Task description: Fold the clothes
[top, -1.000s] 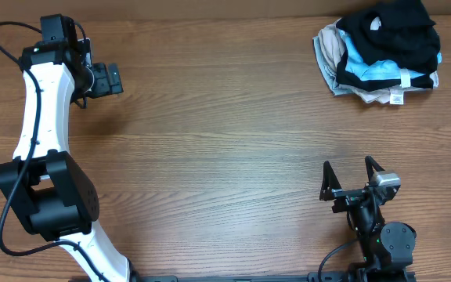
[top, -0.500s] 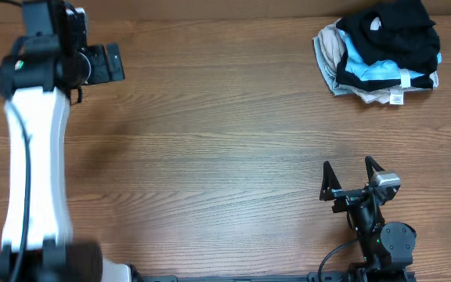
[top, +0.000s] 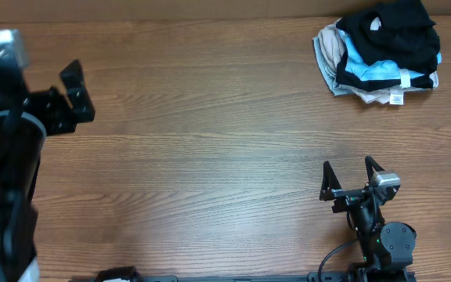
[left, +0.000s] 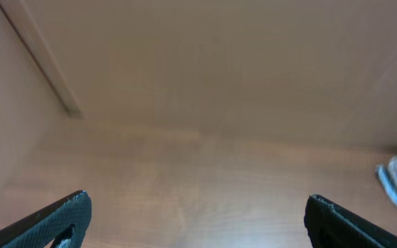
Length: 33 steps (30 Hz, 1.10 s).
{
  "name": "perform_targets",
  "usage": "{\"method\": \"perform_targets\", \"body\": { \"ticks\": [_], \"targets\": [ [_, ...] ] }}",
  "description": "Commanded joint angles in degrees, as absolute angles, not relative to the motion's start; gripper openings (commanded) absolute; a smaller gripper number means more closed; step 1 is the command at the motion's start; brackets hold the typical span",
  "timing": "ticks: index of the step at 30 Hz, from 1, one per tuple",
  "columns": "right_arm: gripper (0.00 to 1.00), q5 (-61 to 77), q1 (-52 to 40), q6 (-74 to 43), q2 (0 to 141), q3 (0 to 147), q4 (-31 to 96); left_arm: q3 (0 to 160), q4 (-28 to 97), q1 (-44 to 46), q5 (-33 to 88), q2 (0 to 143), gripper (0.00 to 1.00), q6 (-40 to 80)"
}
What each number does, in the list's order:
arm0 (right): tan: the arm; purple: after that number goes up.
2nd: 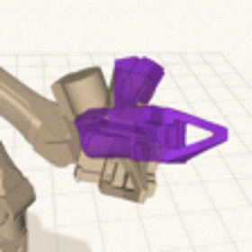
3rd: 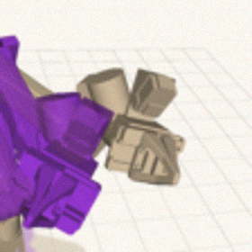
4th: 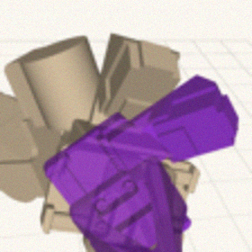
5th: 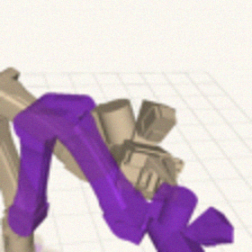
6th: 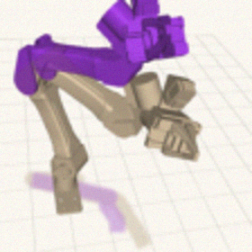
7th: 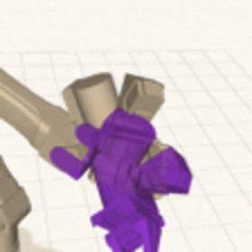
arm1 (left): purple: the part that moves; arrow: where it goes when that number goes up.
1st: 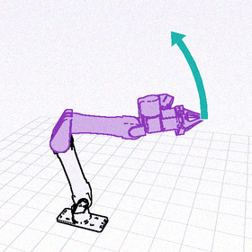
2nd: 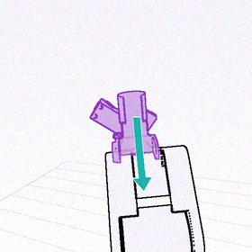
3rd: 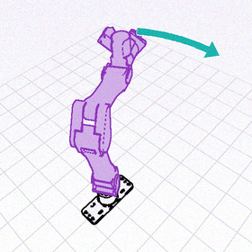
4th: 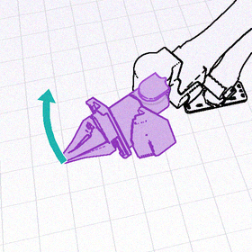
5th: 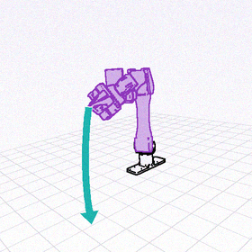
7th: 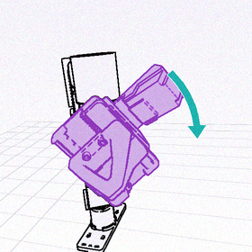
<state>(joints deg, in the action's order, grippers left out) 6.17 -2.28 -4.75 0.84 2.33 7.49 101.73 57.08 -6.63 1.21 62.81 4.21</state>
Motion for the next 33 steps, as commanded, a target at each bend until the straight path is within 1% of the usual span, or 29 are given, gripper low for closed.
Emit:
{"method": "perform_targets", "body": {
  "ticks": [1,5,7,11,16,22,28,33],
  "targets": [
    [1.00,6.48,-2.22,-5.19,0.16,1.87,7.14,95.77,52.86,-6.87,1.17,58.81,1.00,5.91],
    [1.00,6.48,-2.22,-5.19,0.16,1.87,7.14,81.25,40.60,-6.87,3.73,50.81,1.00,9.78],
    [1.00,6.48,-2.22,-5.19,0.16,1.87,7.14,72.47,35.16,-6.83,5.76,45.95,1.00,15.25],
    [1.00,6.48,-2.22,-5.19,0.16,1.87,7.16,55.37,26.28,-6.72,5.08,36.58,1.00,25.10],
    [1.00,6.48,-2.22,-5.19,0.16,1.87,7.14,39.77,19.18,-6.70,2.17,27.29,1.00,30.39],
    [1.00,6.48,-2.22,-5.19,0.16,1.87,7.14,22.50,9.56,-6.50,-6.96,14.96,1.00,40.38],
    [1.00,6.48,-2.22,-5.19,0.16,1.87,7.14,12.16,6.59,-4.10,-13.67,4.60,1.00,40.93],
    [1.00,6.48,-2.22,-5.19,0.16,1.87,7.14,7.29,5.89,-2.35,-15.70,0.14,1.00,38.52]
  ]
}}
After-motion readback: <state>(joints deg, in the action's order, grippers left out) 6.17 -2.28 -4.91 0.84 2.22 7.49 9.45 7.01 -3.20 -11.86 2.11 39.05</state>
